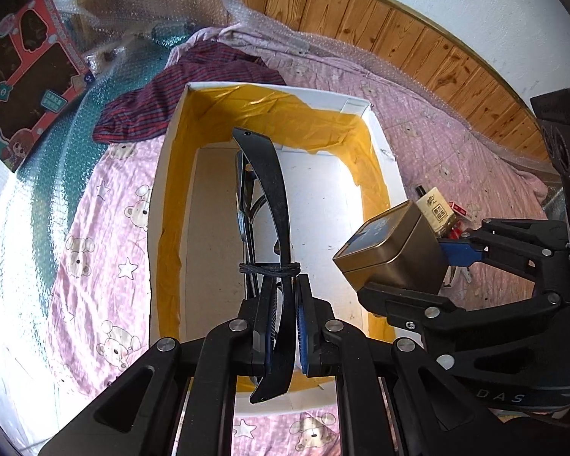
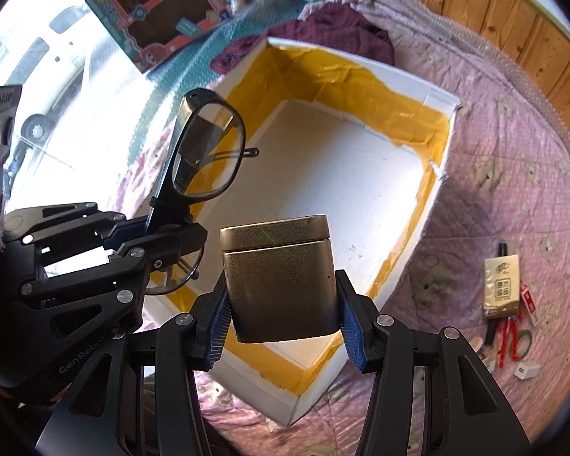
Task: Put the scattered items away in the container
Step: 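Lower the glasses and tin into the white box with both tools, then open both tools to release glasses and tin, then withdraw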
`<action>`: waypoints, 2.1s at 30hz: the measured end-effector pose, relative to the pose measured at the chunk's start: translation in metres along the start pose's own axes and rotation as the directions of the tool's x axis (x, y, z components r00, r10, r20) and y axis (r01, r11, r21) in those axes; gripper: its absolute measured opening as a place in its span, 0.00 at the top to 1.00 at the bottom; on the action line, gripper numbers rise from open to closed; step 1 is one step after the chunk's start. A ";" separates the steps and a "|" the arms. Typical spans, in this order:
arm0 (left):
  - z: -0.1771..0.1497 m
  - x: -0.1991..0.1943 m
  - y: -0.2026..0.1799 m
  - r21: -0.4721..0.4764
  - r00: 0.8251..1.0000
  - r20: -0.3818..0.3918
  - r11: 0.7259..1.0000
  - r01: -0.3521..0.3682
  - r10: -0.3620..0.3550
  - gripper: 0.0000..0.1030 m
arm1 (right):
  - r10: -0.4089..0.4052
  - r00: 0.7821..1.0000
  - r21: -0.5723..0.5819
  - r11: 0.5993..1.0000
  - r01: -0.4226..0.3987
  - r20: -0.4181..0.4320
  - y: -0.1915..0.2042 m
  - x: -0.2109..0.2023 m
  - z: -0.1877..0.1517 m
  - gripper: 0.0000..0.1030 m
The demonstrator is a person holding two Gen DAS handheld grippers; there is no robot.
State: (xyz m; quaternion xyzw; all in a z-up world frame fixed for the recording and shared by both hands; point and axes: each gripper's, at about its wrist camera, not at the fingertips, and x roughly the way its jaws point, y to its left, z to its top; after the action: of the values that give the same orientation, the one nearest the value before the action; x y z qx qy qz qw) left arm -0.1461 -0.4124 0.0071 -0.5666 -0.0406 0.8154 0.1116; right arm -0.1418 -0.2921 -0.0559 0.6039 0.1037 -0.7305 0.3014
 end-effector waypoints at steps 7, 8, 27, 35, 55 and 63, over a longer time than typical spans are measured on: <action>0.007 0.031 0.010 -0.008 0.997 -0.082 1.000 0.009 -0.010 0.90 | 0.002 0.999 0.031 1.000 0.000 -0.052 -0.011 0.027 0.010 0.48; 0.008 0.035 0.013 -0.016 0.996 -0.094 1.000 0.012 -0.014 0.90 | 0.000 0.998 0.035 0.999 0.002 -0.057 -0.012 0.030 0.012 0.48; 0.024 0.066 0.049 -0.137 0.972 -0.211 0.988 0.071 -0.099 0.80 | 0.022 0.996 0.048 0.999 -0.017 -0.091 -0.016 0.049 0.025 0.47; 0.018 0.028 0.045 -0.136 0.986 -0.137 0.988 0.071 -0.090 0.79 | 0.085 0.996 0.103 0.991 -0.086 0.014 -0.019 0.011 0.006 0.47; -0.017 -0.047 -0.073 0.057 0.991 -0.021 0.989 0.135 -0.134 0.79 | 0.115 0.945 0.265 0.943 -0.200 0.305 -0.057 -0.084 -0.100 0.47; -0.019 -0.054 -0.128 0.182 0.986 -0.035 0.969 0.166 -0.162 0.78 | 0.074 0.927 0.369 0.903 -0.219 0.368 -0.088 -0.107 -0.150 0.47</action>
State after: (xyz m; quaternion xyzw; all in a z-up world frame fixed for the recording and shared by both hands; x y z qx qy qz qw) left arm -0.0933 -0.3009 0.0744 -0.5565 -0.0104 0.7980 0.2311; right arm -0.0594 -0.1112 -0.0111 0.5215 -0.1502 -0.8053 0.2387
